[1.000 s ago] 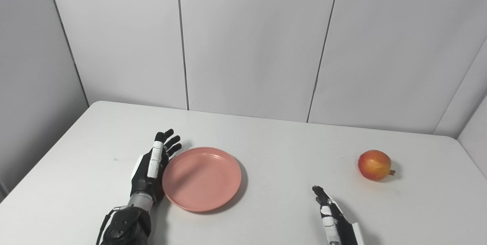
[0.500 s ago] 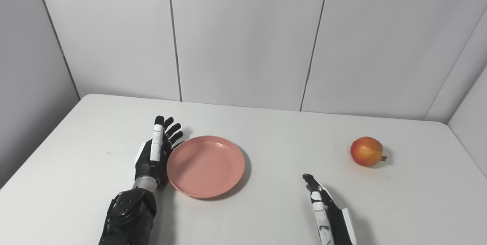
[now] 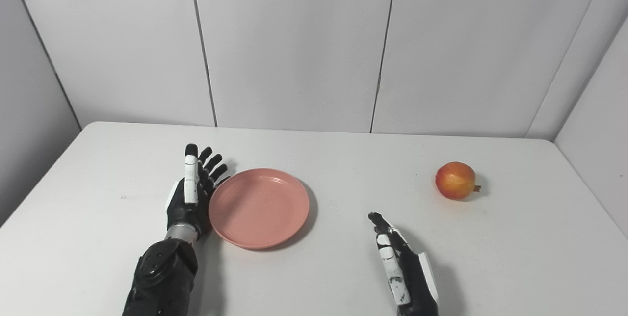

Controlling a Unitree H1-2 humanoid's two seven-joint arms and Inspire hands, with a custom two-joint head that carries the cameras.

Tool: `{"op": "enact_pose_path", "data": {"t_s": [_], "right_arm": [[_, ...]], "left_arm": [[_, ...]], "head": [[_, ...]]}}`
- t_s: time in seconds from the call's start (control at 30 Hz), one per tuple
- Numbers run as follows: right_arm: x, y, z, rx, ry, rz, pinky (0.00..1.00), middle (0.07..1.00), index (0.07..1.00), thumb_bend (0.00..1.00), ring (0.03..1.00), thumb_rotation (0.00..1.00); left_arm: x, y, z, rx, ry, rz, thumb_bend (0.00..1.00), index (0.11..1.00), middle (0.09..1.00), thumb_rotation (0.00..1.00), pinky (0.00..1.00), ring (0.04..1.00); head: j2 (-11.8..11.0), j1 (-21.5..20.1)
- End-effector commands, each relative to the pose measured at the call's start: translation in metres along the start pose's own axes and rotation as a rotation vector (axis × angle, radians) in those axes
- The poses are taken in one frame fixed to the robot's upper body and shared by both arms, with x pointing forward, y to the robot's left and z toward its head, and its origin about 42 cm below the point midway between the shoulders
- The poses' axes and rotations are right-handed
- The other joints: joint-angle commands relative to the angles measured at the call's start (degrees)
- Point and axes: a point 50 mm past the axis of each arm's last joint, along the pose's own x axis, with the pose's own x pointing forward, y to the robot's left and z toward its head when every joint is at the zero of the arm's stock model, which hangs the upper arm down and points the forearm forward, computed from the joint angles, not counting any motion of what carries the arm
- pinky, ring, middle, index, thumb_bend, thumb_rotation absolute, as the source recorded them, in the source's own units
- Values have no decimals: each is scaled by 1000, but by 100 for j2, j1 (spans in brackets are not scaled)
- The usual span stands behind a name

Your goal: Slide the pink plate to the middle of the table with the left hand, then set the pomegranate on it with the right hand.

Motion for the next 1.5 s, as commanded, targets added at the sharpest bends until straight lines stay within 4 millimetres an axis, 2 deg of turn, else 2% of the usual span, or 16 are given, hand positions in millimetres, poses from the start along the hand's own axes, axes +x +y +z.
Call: {"op": "enact_pose_path", "data": {"t_s": [0.0, 0.4, 0.7, 0.83, 0.93, 1.0, 1.07, 1.13, 1.27, 1.33, 1.37, 1.47], "right_arm": [[-4, 16, 8, 53, -18, -10, 1000, 893, 826, 748, 918, 985], [-3, 23, 8, 41, -18, -15, 1000, 888, 822, 728, 910, 995], [-3, 28, 5, 29, -11, -23, 996, 882, 811, 736, 895, 1000], [-3, 28, 5, 12, -16, -33, 995, 884, 817, 716, 900, 996], [-3, 28, 6, -47, -37, -66, 940, 868, 808, 681, 877, 988], [-2, 28, 9, -82, -58, -102, 898, 842, 776, 705, 841, 963], [0, 28, 12, -103, -81, -132, 810, 802, 731, 722, 775, 927], [1, 26, 18, -133, -107, -156, 781, 789, 721, 732, 755, 927], [4, 21, 33, -171, -156, -182, 772, 794, 739, 742, 754, 973], [7, 18, 40, -189, -182, -191, 756, 793, 751, 764, 747, 942], [9, 16, 44, -213, -200, -196, 718, 785, 763, 768, 727, 906], [15, 11, 53, -270, -233, -205, 695, 783, 774, 765, 721, 880]], "left_arm": [[3, -15, 5, -4, -15, -35, 966, 914, 916, 924, 813, 901], [1, -23, -3, -6, -15, -68, 974, 957, 918, 914, 786, 893], [1, -21, -6, -24, -17, -78, 965, 977, 939, 911, 830, 908], [3, -18, -8, -21, -16, -66, 964, 967, 928, 907, 799, 889], [3, -14, -10, -29, -13, -60, 954, 954, 918, 901, 797, 884], [4, -12, -10, -35, -11, -65, 956, 973, 928, 912, 819, 897], [4, -9, -11, -37, -10, -68, 952, 985, 937, 916, 830, 903], [5, -6, -13, -41, -10, -71, 949, 990, 938, 913, 830, 901], [6, -1, -17, -42, -12, -72, 928, 1000, 929, 908, 820, 893], [6, 0, -19, -40, -11, -70, 915, 1000, 927, 911, 816, 889], [7, 1, -20, -38, -12, -69, 905, 1000, 928, 912, 813, 888], [7, 2, -20, -39, -15, -72, 904, 1000, 931, 909, 815, 890]], "head": [[-2, -48], [-20, -301], [-59, -603], [-133, -619], [-169, -653], [-169, -653], [-215, -730], [-254, -746], [-328, -734], [-361, -721], [-361, -721], [-395, -692]]}}
